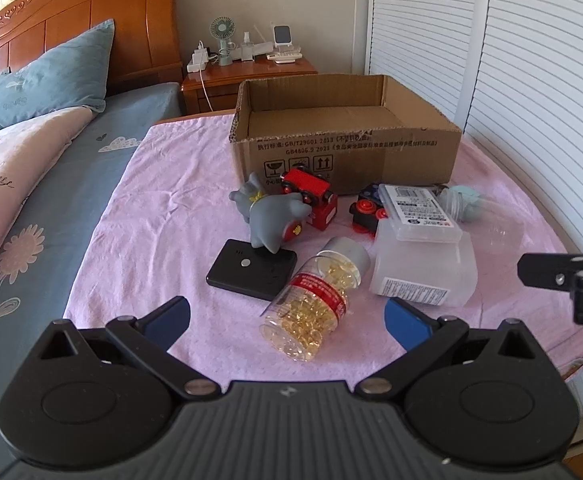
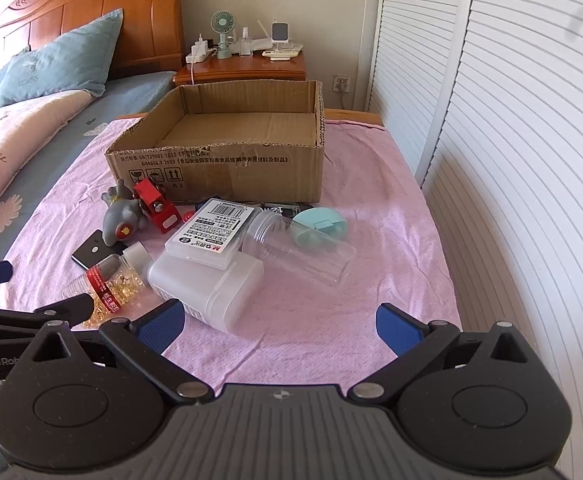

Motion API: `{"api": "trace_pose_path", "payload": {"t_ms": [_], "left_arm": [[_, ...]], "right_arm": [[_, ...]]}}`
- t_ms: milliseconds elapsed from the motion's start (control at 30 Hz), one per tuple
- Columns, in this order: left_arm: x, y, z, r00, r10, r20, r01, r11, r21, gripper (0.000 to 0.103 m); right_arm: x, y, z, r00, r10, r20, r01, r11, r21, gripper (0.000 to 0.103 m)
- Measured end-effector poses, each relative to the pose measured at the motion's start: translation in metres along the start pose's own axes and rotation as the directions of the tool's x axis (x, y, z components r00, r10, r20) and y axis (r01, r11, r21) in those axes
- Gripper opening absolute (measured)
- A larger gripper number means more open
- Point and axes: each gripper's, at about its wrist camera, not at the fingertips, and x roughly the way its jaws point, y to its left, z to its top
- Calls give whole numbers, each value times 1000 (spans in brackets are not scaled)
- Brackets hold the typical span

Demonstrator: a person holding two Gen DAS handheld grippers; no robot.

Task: Organize rigid objects
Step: 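Lower the left gripper onto the capsule bottle and close it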

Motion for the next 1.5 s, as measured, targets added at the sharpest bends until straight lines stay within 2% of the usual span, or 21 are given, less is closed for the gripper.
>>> {"api": "trace_pose_path", "payload": {"t_ms": [233,467,600,800,1000,1100,1200,1333,1400,1500], "left_arm": [[26,11,-8,999,-4,-43,4,1000,-8,102],[34,25,-14,998,-3,-61,2,1000,-26,103],[36,34,-15,997,24,-69,-26,999,-24,103],[40,51,-16,996,28,-85,-32,998,-48,103],[46,57,-14,992,83,-91,-87,995,-47,102],[44,57,-16,994,56,-97,-61,997,-46,102],[38,46,-22,996,-14,-90,11,1000,-24,102],[40,25,-30,988,-105,-109,106,994,5,102],[44,15,-32,987,-113,-118,115,993,6,103],[47,4,-33,993,-88,-84,90,996,18,103]], "right_arm": [[13,-4,-4,1000,29,2,-29,999,-35,103],[25,-9,-8,999,34,-15,-34,998,-44,103],[30,-12,-8,999,30,-24,-31,999,-40,103],[37,-13,-8,999,26,-44,-28,999,-40,103],[39,-11,-8,998,43,-44,-45,998,-48,103],[40,-11,-7,998,57,-39,-59,997,-55,103],[41,-13,-9,997,68,-27,-69,995,-68,103],[48,-18,-14,996,76,-38,-79,995,-64,103],[53,-22,-18,997,64,-47,-67,996,-60,103],[56,-31,-23,996,64,-54,-67,997,-40,103]]}}
